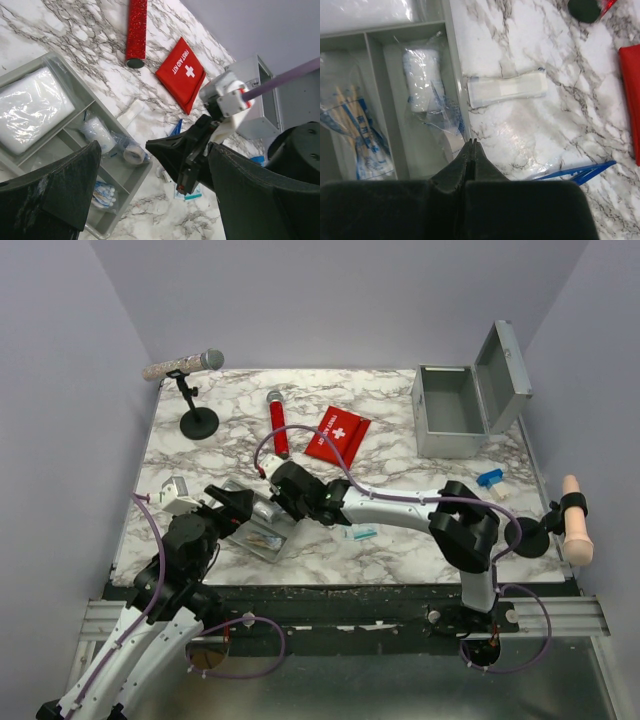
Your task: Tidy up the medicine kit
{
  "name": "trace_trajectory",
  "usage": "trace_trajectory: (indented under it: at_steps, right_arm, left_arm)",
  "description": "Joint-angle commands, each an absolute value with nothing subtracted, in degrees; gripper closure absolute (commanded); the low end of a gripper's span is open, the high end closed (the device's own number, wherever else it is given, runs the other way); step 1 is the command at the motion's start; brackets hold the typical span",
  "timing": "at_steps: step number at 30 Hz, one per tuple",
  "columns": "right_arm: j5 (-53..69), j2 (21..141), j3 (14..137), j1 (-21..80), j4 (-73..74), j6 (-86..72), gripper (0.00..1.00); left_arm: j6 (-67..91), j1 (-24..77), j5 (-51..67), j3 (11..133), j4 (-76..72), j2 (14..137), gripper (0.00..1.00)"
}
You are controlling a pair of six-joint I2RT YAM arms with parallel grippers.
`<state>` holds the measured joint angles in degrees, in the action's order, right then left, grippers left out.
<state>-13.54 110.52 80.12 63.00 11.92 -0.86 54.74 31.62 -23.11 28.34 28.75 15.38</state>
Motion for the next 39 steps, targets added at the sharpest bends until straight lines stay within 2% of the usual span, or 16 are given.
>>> trace_trajectory:
  at_steps: [1,21,28,32,39]
  right_arm:
    - [-15.4,113.6,82.2,63.5,15.8,-2.5,0.99]
    - [-5.5,112.1,80.3,64.3,15.9,-1.1,0.99]
    - [-13.8,106.2,76.0,64.6,10.6,-5.2,0.99]
    - [-4.8,106.3,78.6,64.7,9.5,-4.5,0.99]
    - [3.9,111.7,82.0,64.6,10.0,-5.0,0.99]
  left_arm:
    - [54.9,31.5,-23.7,27.7,29.2,15.2,0.03]
    - [55.7,31.5,-22.9,26.9,28.2,16.1,0.03]
    - [55.5,31.5,-23.4,27.2,28.8,15.8,0.03]
    - [55.5,31.4,-23.2,27.0,28.2,16.2,0.03]
    - [55.3,31.5,-23.5,27.2,28.2,16.7,0.03]
